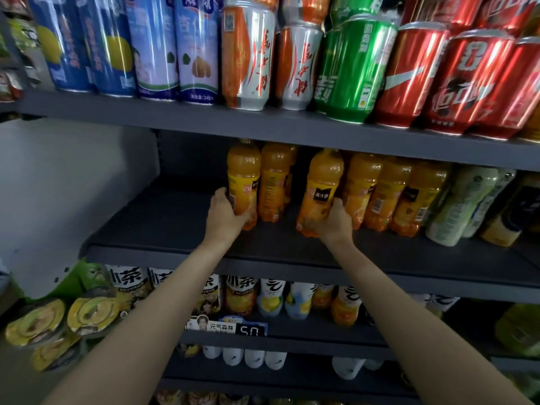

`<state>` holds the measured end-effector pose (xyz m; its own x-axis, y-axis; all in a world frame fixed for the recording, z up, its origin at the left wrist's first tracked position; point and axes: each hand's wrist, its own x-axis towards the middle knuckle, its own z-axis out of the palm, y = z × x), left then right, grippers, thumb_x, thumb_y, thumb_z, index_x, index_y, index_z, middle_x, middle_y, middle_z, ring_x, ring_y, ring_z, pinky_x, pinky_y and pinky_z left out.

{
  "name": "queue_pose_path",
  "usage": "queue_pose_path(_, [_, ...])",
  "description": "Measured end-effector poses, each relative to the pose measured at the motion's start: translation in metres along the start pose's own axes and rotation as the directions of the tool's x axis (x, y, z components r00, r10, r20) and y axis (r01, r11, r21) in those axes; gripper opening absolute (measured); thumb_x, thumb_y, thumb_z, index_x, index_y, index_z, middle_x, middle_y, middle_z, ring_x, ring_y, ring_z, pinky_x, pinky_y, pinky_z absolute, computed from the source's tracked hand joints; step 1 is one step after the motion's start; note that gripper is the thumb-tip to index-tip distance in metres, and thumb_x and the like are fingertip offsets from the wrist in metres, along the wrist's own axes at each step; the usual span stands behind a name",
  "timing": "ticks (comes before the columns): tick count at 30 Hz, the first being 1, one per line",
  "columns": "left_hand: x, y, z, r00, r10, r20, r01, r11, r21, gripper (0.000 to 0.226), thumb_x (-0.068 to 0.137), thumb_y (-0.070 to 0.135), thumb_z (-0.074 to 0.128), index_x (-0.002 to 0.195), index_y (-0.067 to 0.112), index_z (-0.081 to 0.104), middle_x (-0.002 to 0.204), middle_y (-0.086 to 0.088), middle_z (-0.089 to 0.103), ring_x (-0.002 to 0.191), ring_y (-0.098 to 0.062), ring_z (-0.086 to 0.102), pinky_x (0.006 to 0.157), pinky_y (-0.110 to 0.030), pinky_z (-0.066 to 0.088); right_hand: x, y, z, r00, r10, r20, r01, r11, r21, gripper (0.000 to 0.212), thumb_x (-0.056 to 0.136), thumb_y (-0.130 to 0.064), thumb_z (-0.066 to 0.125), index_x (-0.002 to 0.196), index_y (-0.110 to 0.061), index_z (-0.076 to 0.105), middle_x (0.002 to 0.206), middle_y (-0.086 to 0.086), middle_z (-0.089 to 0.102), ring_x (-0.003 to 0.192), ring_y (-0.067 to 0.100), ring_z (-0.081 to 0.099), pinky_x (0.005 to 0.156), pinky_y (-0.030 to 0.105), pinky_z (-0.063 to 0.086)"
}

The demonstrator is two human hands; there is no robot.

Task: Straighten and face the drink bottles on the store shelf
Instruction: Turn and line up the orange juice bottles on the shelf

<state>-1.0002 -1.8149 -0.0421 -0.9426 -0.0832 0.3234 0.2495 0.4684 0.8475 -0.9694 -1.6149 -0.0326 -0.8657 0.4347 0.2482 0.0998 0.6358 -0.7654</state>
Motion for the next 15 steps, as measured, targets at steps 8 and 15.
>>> queue_pose_path(8, [0.005,-0.018,0.009,1.000,-0.011,-0.008,0.011,0.997,0.071,0.053,0.079,0.023,0.074,0.123,0.005,0.051,0.118,-0.012,0.060,0.110,-0.026,0.056,0.079,-0.022,0.037,0.041,0.005,0.028,0.990,0.140,-0.008,-0.140,0.990,0.020,0.049,0.080,-0.023,0.074,0.121,-0.006,0.052,0.124,0.015,0.058,0.113,0.033,0.055,0.089,0.039,0.046])
queue_pose_path(15, [0.006,-0.018,0.005,1.000,0.008,0.009,-0.009,0.996,0.093,0.059,0.076,0.026,0.075,0.127,0.008,0.051,0.119,-0.010,0.062,0.110,-0.024,0.057,0.084,-0.026,0.040,0.080,-0.001,0.040,0.985,0.171,0.019,-0.172,0.984,0.050,0.063,0.082,-0.021,0.072,0.135,-0.004,0.042,0.136,0.016,0.049,0.125,0.032,0.047,0.098,0.038,0.041])
